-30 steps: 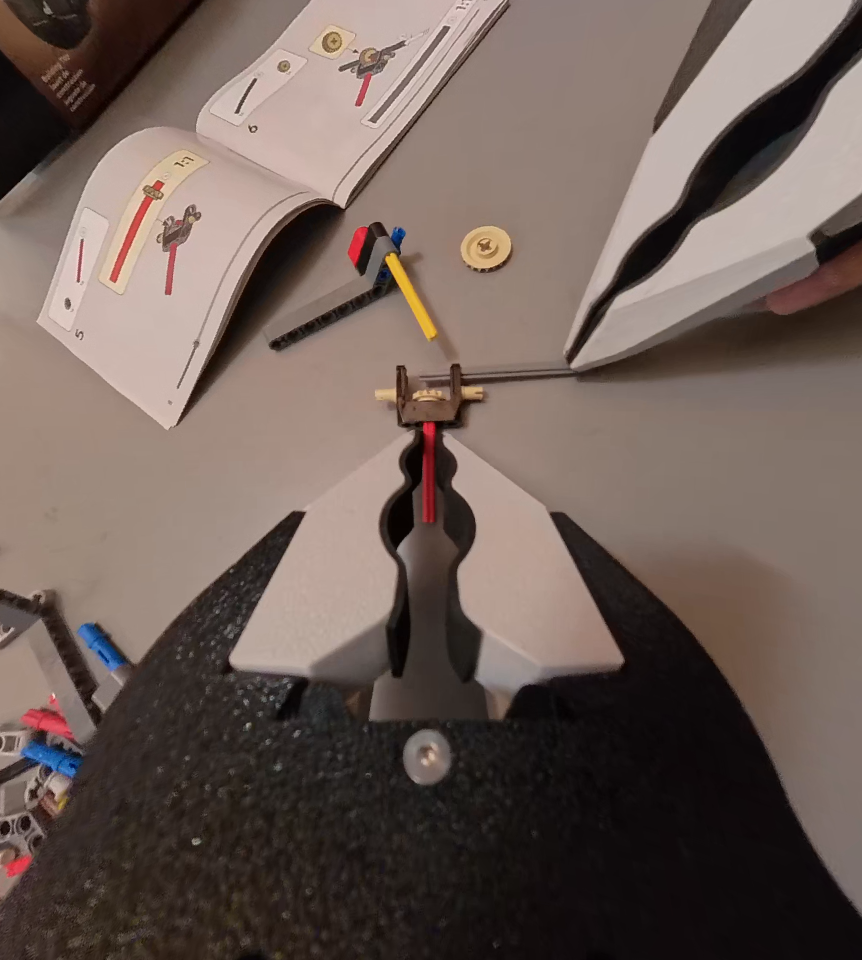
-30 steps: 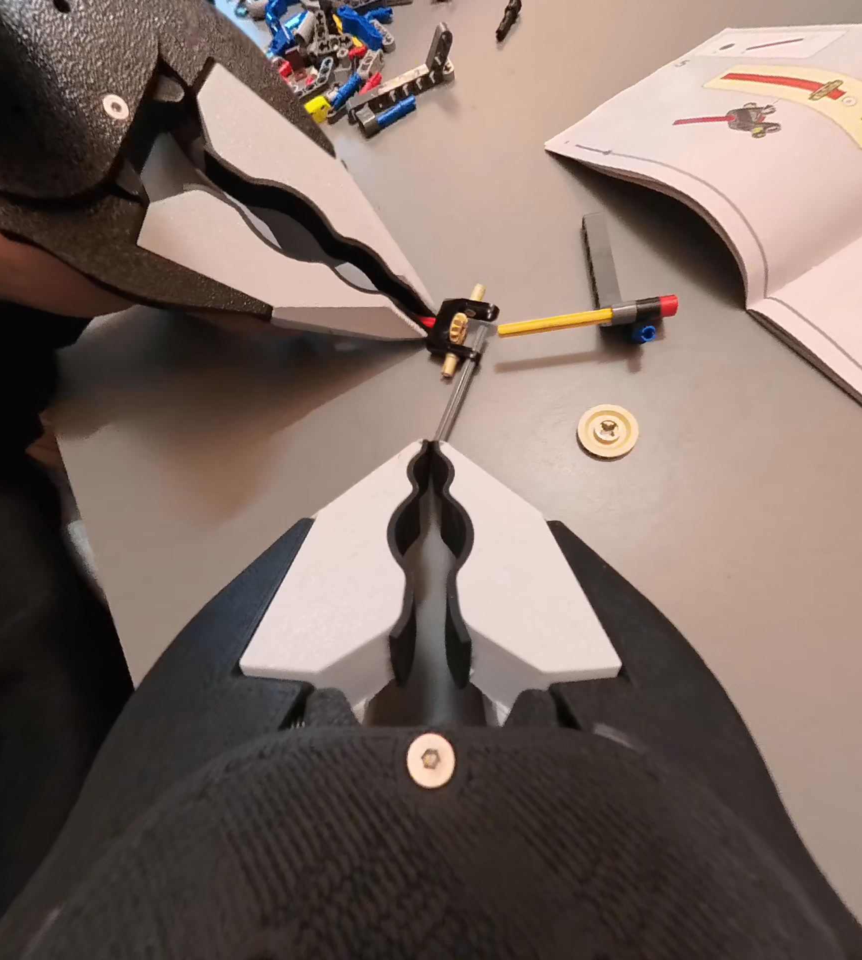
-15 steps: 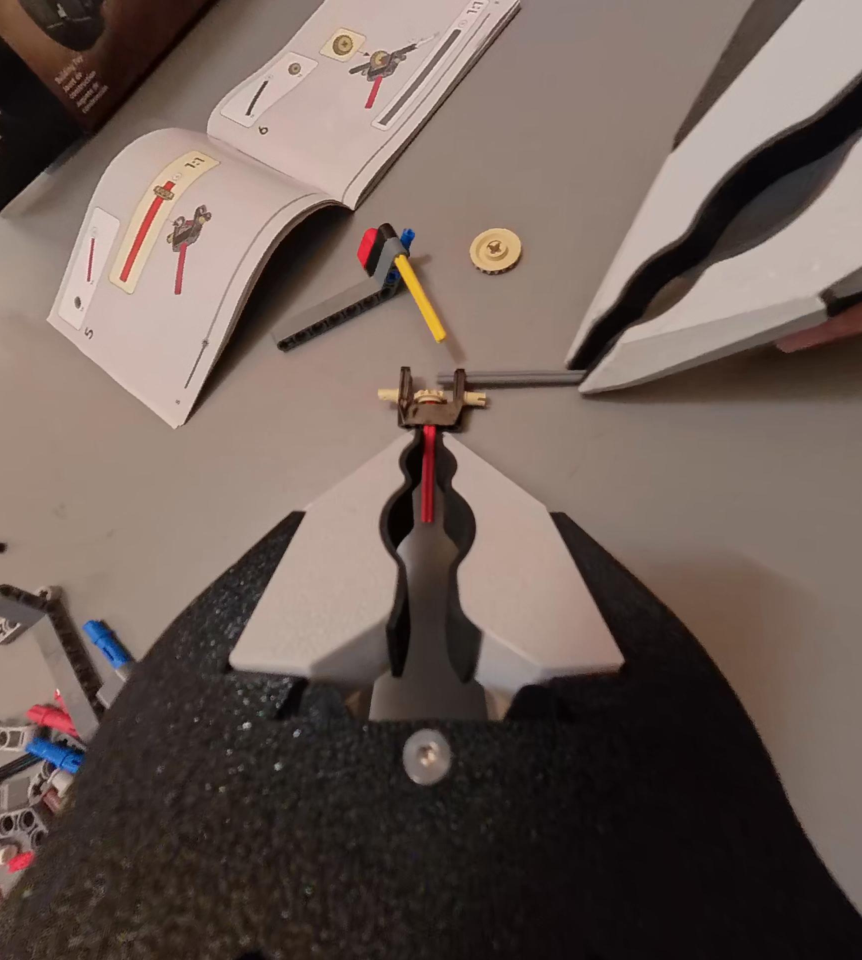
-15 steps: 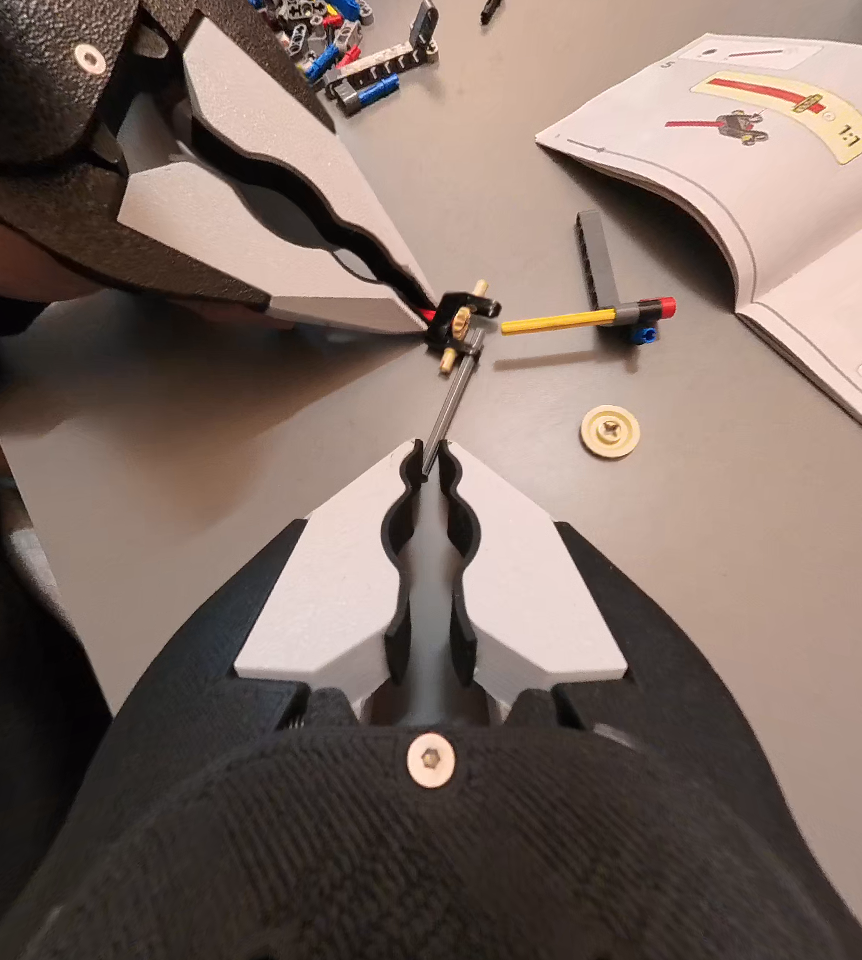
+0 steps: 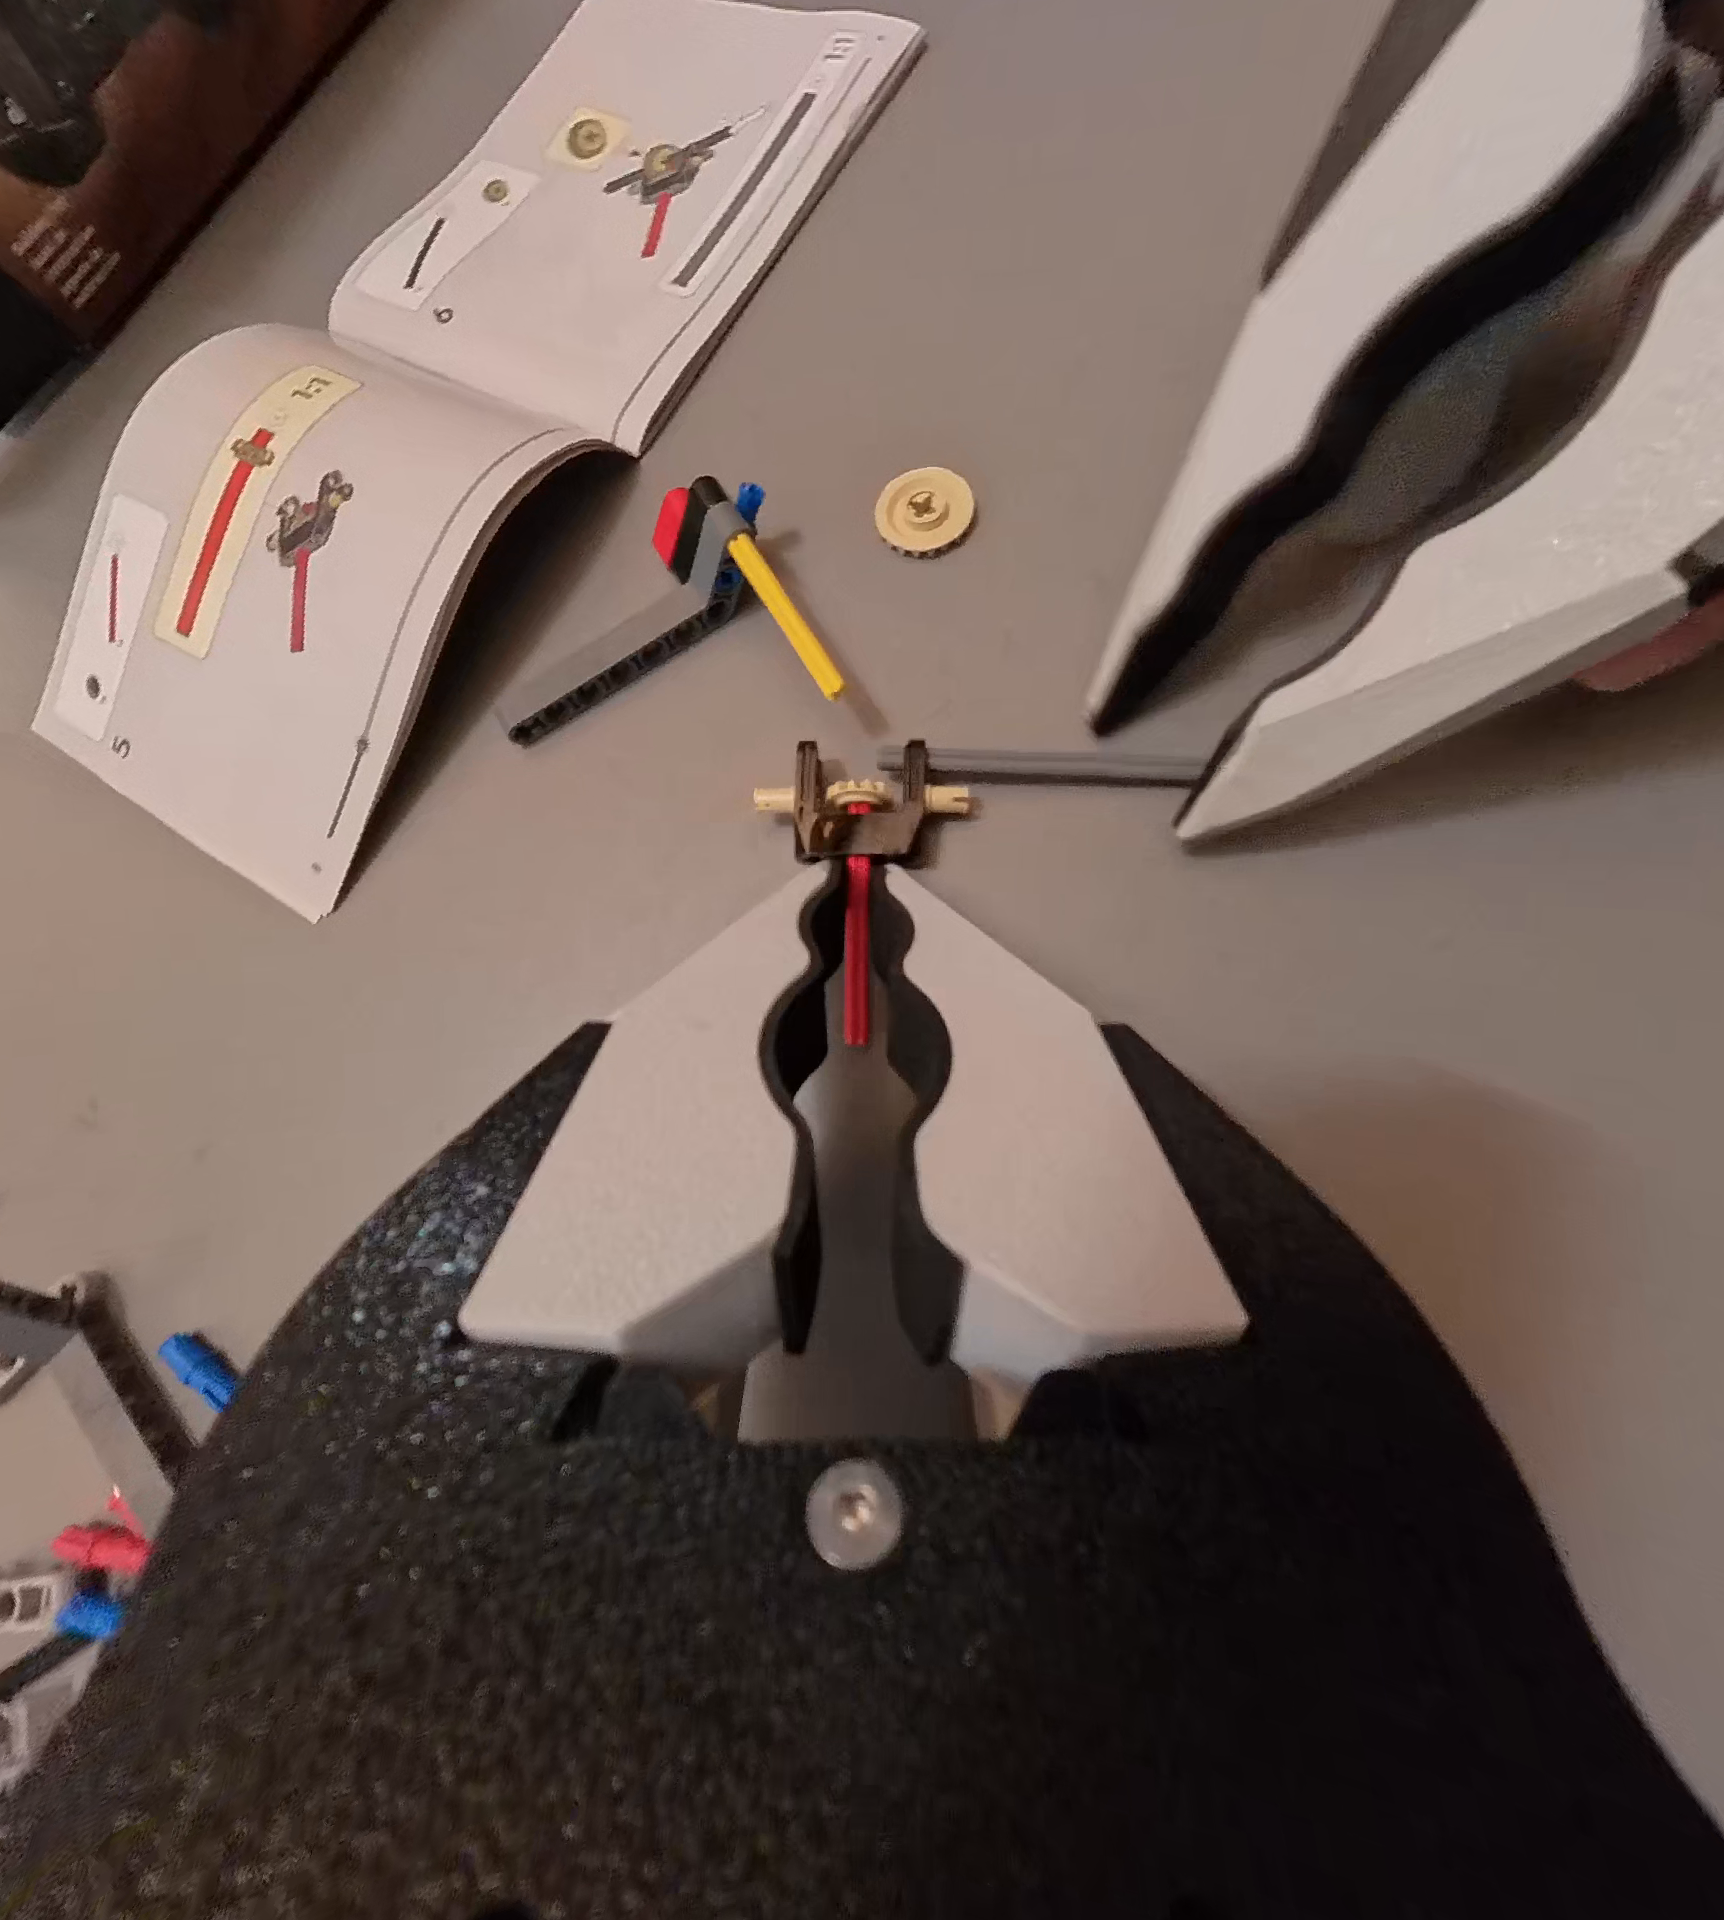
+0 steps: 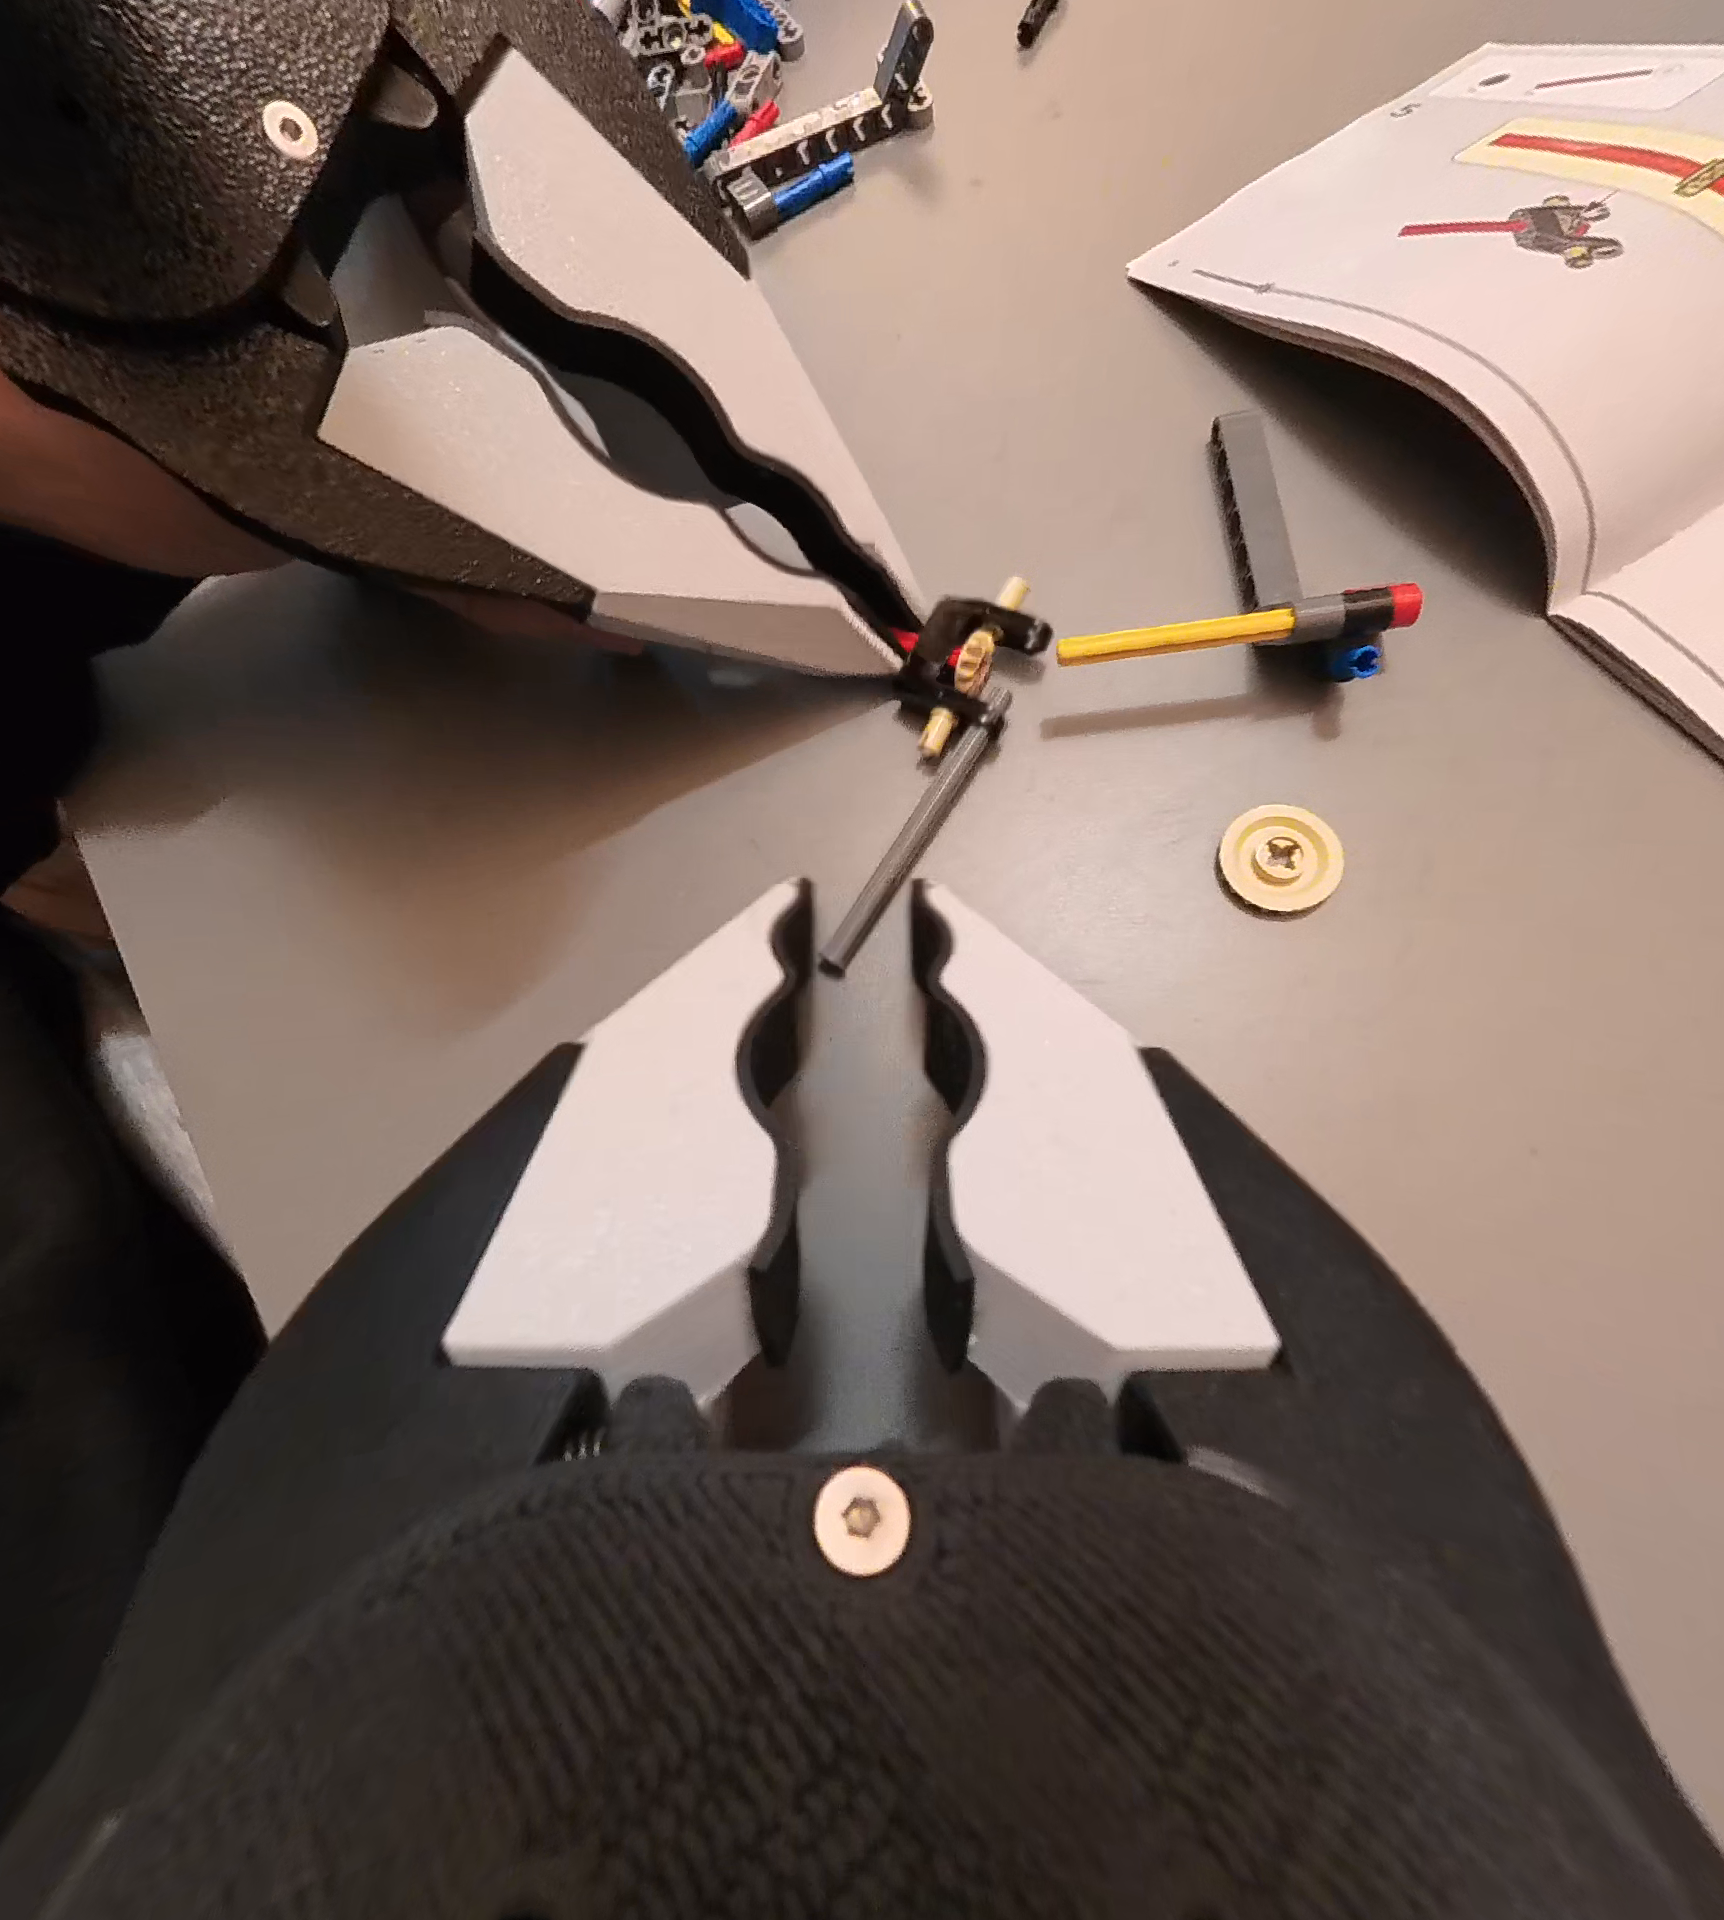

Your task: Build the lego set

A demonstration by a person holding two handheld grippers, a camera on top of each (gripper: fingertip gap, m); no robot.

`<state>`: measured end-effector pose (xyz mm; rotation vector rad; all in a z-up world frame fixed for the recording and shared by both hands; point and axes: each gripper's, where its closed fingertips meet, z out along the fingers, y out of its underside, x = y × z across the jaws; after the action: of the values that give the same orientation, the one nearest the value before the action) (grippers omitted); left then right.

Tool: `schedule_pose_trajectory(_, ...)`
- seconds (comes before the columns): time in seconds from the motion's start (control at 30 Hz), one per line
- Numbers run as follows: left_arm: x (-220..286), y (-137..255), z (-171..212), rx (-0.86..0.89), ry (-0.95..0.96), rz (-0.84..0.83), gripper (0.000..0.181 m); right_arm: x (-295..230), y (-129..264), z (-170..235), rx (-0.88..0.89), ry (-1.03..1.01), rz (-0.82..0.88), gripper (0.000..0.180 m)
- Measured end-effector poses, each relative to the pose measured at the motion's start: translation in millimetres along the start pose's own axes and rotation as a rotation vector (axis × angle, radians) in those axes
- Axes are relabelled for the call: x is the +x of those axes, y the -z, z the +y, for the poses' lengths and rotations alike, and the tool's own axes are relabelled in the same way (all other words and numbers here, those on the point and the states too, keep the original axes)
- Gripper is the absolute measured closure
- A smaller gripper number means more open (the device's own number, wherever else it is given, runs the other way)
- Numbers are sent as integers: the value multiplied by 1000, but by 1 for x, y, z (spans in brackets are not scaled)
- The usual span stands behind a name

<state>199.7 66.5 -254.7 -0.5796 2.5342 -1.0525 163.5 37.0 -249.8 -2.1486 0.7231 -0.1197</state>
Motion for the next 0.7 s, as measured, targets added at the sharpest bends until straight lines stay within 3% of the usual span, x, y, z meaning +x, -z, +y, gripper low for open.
schedule_pose_trajectory(0.03, 1, 0, -1, 5, -21, 17, 179, 1, 1, -1, 9, -7, 0, 151)
schedule_pose_trajectory(0.1, 3, -1, -1, 17, -80, 61, 179, -3, 9, -2, 29, -6, -47, 141)
schedule_pose_trajectory(0.17, 4, -1, -2, 34, -155, 119, 179, 2, 24, -7, 68, -13, -73, 143)
schedule_pose_trajectory(0.27, 7, 1, -1, 63, -265, 237, 179, 43, 39, -12, 123, 14, 23, 149)
schedule_pose_trajectory(0.4, 11, 3, 1, 81, -342, 386, 179, 81, 32, -4, 48, 40, 29, 146)
schedule_pose_trajectory(0.5, 15, 4, 0, 92, -396, 463, 179, 80, 20, -6, 5, 68, -72, 147)
schedule_pose_trajectory(0.7, 17, 3, -3, 106, -417, 457, 170, 79, 8, -10, -28, 135, -159, 152)
